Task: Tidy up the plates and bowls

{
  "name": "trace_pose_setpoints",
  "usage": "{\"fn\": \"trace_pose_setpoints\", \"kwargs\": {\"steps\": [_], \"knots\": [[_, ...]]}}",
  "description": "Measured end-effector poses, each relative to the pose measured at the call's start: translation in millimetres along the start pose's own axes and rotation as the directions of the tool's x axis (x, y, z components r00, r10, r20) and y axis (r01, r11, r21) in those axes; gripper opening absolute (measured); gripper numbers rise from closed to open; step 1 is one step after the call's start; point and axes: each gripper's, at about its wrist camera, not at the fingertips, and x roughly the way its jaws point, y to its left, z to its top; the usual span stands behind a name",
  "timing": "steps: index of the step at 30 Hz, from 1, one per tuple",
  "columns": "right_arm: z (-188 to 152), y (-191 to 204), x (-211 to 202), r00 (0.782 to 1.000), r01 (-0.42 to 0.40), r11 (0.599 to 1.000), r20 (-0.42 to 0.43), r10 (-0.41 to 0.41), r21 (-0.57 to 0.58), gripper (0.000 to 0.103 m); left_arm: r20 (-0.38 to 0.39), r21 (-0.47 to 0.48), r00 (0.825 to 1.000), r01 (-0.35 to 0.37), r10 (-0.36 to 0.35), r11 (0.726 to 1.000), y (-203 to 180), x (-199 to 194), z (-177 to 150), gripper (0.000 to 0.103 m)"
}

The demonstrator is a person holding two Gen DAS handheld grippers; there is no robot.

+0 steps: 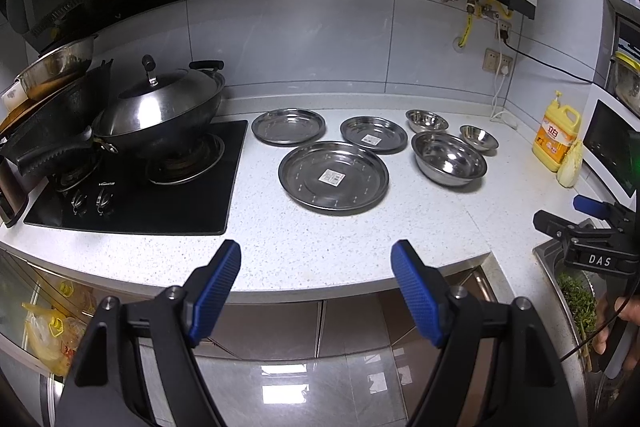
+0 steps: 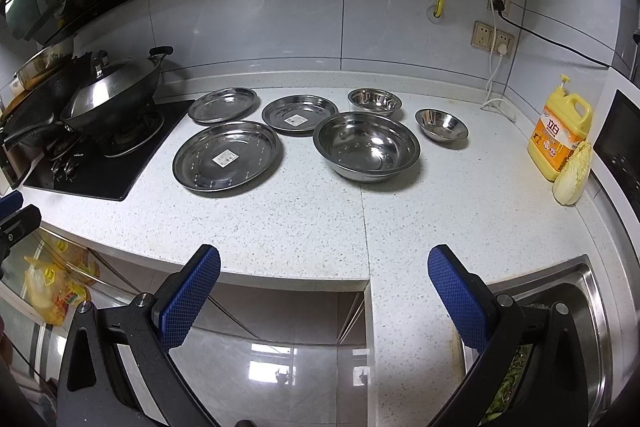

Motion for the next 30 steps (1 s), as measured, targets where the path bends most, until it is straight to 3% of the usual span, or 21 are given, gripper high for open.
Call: {"fn": "trace_pose_setpoints", "kwargs": {"steps": [30], "knots": [[-1.9,5.4,-8.9,1.000,0.016,1.000,0.010,-0.016,0.010,0.102,0.000,-0.004,1.000,0.008,-0.008,1.000,0.5,0.4,-5.3,0.077]]}}
